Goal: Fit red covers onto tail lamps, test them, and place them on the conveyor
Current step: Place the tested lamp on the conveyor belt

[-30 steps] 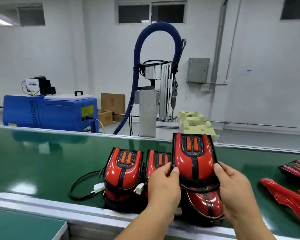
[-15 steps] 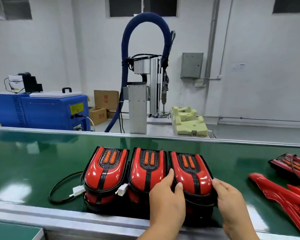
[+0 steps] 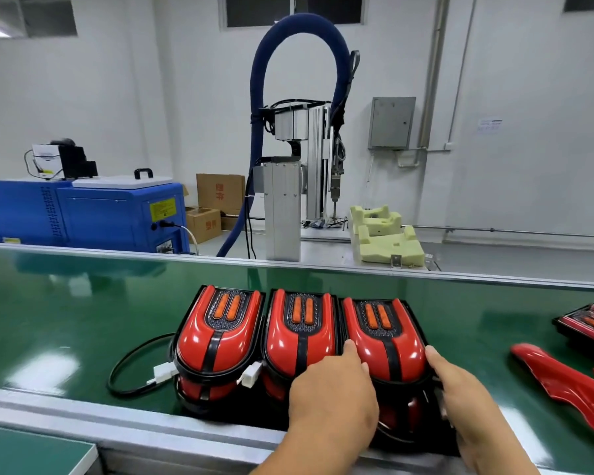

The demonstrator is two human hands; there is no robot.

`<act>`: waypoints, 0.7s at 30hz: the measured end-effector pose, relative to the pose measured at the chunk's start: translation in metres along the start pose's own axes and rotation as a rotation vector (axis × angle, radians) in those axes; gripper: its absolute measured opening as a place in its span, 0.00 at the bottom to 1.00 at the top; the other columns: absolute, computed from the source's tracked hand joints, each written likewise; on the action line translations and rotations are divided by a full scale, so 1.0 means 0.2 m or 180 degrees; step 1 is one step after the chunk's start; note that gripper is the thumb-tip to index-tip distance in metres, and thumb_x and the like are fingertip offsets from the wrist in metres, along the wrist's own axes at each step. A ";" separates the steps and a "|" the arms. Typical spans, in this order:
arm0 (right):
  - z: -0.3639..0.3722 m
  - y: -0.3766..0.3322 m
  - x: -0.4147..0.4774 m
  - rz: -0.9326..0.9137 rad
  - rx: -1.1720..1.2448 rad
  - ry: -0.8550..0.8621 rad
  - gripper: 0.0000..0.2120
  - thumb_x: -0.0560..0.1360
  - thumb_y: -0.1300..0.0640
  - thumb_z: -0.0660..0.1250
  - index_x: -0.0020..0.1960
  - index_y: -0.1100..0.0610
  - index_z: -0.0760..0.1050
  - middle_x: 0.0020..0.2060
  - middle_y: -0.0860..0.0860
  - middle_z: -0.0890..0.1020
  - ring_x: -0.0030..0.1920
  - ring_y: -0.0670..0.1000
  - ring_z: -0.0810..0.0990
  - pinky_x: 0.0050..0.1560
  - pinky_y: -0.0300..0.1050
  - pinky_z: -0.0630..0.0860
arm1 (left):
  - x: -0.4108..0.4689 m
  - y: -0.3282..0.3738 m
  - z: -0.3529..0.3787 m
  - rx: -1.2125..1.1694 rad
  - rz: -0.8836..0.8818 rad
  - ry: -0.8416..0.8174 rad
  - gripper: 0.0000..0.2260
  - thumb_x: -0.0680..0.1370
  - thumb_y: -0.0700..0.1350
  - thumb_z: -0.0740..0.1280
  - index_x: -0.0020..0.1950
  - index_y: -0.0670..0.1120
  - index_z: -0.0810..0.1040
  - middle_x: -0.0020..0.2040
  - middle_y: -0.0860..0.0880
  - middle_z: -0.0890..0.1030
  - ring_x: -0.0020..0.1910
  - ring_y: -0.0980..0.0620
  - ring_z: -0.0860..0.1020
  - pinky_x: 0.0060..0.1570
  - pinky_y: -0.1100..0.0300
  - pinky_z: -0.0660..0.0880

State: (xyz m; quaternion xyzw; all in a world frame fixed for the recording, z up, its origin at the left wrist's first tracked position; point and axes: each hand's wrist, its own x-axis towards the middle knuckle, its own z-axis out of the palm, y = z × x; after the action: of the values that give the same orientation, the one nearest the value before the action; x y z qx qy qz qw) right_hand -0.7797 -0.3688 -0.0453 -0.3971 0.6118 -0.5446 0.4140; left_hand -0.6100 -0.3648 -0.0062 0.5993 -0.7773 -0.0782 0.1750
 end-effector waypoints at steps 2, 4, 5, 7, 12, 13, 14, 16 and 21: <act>0.01 0.01 0.00 0.0068 0.0086 -0.0038 0.20 0.81 0.43 0.57 0.45 0.46 0.86 0.45 0.50 0.87 0.52 0.52 0.84 0.58 0.53 0.77 | 0.00 0.00 0.01 0.0103 0.0040 0.0003 0.22 0.85 0.52 0.47 0.80 0.51 0.53 0.57 0.47 0.80 0.53 0.45 0.79 0.35 0.56 0.70; 0.02 0.03 0.00 -0.0079 0.0262 0.0138 0.21 0.82 0.43 0.55 0.49 0.49 0.85 0.48 0.51 0.86 0.54 0.53 0.83 0.61 0.57 0.75 | 0.01 0.01 0.01 0.0177 0.0074 -0.0040 0.23 0.85 0.52 0.47 0.80 0.50 0.52 0.55 0.46 0.80 0.51 0.45 0.79 0.31 0.57 0.65; 0.02 0.05 0.01 -0.0217 0.0293 0.0312 0.21 0.82 0.43 0.55 0.52 0.51 0.85 0.49 0.52 0.86 0.55 0.54 0.83 0.62 0.58 0.75 | 0.01 0.02 0.01 0.0206 0.0102 -0.0066 0.23 0.85 0.52 0.46 0.80 0.50 0.52 0.55 0.46 0.80 0.51 0.45 0.79 0.32 0.57 0.66; 0.02 0.06 0.01 -0.0334 0.0427 0.0696 0.20 0.82 0.44 0.56 0.56 0.54 0.83 0.50 0.53 0.86 0.56 0.55 0.82 0.62 0.59 0.75 | 0.01 0.02 0.01 0.0256 0.0155 -0.0093 0.23 0.85 0.52 0.46 0.80 0.49 0.53 0.56 0.45 0.80 0.52 0.44 0.79 0.37 0.55 0.67; 0.04 0.08 0.03 -0.0408 0.0238 0.1035 0.21 0.82 0.45 0.57 0.41 0.50 0.85 0.43 0.52 0.86 0.51 0.56 0.83 0.58 0.58 0.77 | 0.02 0.03 -0.01 0.0316 0.0357 -0.0019 0.22 0.85 0.52 0.47 0.79 0.49 0.53 0.54 0.44 0.80 0.51 0.42 0.79 0.34 0.54 0.65; 0.04 0.08 0.04 -0.0443 0.0222 0.1069 0.21 0.82 0.45 0.58 0.39 0.50 0.84 0.43 0.53 0.86 0.51 0.57 0.82 0.58 0.59 0.77 | 0.02 0.03 -0.01 0.0321 0.0402 0.0018 0.22 0.85 0.52 0.47 0.79 0.49 0.54 0.53 0.44 0.80 0.50 0.42 0.79 0.34 0.54 0.65; 0.05 0.08 0.04 -0.0481 0.0199 0.1080 0.22 0.82 0.45 0.58 0.38 0.51 0.84 0.42 0.53 0.86 0.50 0.58 0.82 0.58 0.60 0.77 | 0.03 0.03 -0.01 0.0316 0.0432 0.0043 0.21 0.85 0.51 0.47 0.78 0.49 0.57 0.52 0.44 0.80 0.49 0.42 0.79 0.34 0.54 0.66; 0.05 0.07 0.04 -0.0566 0.0092 0.1023 0.21 0.82 0.47 0.59 0.38 0.51 0.84 0.36 0.55 0.85 0.47 0.61 0.83 0.55 0.60 0.78 | 0.04 0.03 0.00 0.0251 0.0434 0.0068 0.18 0.85 0.51 0.48 0.71 0.47 0.66 0.51 0.44 0.80 0.45 0.43 0.77 0.34 0.55 0.66; 0.07 0.06 0.05 -0.0732 -0.0253 0.0880 0.19 0.80 0.46 0.61 0.39 0.53 0.84 0.33 0.51 0.84 0.45 0.58 0.83 0.57 0.60 0.77 | 0.03 -0.03 0.03 0.0137 0.0269 0.0122 0.13 0.84 0.47 0.53 0.64 0.45 0.71 0.50 0.46 0.80 0.43 0.45 0.77 0.37 0.55 0.70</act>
State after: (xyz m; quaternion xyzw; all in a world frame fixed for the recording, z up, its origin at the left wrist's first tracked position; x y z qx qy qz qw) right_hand -0.7706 -0.3811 -0.0595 -0.4018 0.6345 -0.6132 0.2449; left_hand -0.6087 -0.3727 -0.0115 0.5709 -0.7999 -0.0425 0.1801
